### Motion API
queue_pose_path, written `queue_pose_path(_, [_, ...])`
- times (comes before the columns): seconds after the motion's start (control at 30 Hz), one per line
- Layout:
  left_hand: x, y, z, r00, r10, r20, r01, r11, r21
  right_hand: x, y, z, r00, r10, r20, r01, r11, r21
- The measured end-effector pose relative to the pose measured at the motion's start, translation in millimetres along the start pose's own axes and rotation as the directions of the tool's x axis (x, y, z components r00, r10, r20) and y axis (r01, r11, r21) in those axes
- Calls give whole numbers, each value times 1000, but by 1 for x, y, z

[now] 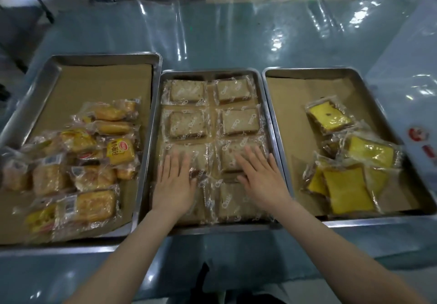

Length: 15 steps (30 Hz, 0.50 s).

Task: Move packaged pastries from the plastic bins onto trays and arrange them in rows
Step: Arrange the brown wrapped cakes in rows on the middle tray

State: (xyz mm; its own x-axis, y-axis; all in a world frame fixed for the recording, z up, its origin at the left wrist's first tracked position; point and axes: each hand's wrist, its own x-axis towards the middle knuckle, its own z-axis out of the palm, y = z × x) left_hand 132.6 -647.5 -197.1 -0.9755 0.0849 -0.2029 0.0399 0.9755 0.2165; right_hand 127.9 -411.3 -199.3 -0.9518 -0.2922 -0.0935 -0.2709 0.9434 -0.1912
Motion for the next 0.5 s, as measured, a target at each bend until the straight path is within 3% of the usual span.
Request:
queue_pose_path(0.1, [-25,-4,11,995,-22,94,24,1000,-12,-31,-7,10,998,31,60,-29,999,-31])
queue_pose_path(0.23, [-25,-6,21,992,-21,128,10,996,92,-35,-19,15,981,186,47,-182,980,-80])
queue_pose_path(0.5, [-8,-14,23,987,16,158,-32,994,100,-37,-21,16,972,218,84,-209,973,-103])
